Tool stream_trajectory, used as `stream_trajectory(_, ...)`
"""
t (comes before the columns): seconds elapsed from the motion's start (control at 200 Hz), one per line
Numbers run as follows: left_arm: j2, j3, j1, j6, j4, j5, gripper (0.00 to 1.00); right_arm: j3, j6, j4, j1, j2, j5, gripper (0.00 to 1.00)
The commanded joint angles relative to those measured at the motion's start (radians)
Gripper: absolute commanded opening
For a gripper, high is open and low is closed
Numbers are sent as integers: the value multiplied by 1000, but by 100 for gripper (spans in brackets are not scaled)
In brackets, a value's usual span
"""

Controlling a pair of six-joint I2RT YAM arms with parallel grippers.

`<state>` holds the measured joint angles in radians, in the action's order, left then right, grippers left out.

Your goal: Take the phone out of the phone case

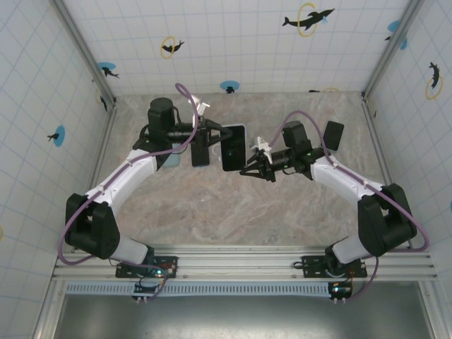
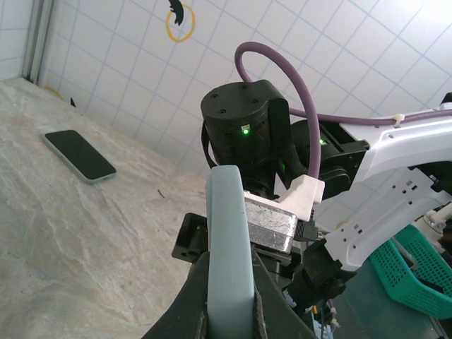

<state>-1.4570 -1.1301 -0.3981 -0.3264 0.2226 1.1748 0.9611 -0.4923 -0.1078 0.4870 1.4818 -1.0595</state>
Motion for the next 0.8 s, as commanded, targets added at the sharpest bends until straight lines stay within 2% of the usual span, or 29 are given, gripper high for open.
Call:
stream_trajectory(0.0, 10, -3, -2, -23, 65, 54, 0, 37, 10, 33, 5, 3, -17, 17)
stream_trajectory(0.325, 14, -2, -1, -39, 51, 63, 0, 60, -53, -27, 15, 1, 21, 10)
stream_trajectory(0.43, 6, -3, -2, -90, 63, 69, 0, 62, -84, -21, 30, -17, 92, 9)
stream_trajectory(0.576, 0, 0, -4, -183, 68, 95, 0, 52, -173, -10, 69, -49, 288, 8)
stream_trajectory(0.676, 6, 7, -7, -213, 64, 103, 0, 13, -154, 102, 68, -80, 358, 6)
stream_trajectory(0.796, 13, 22, -19, -219, 64, 102, 0, -31, -54, 309, 58, -110, 371, 6)
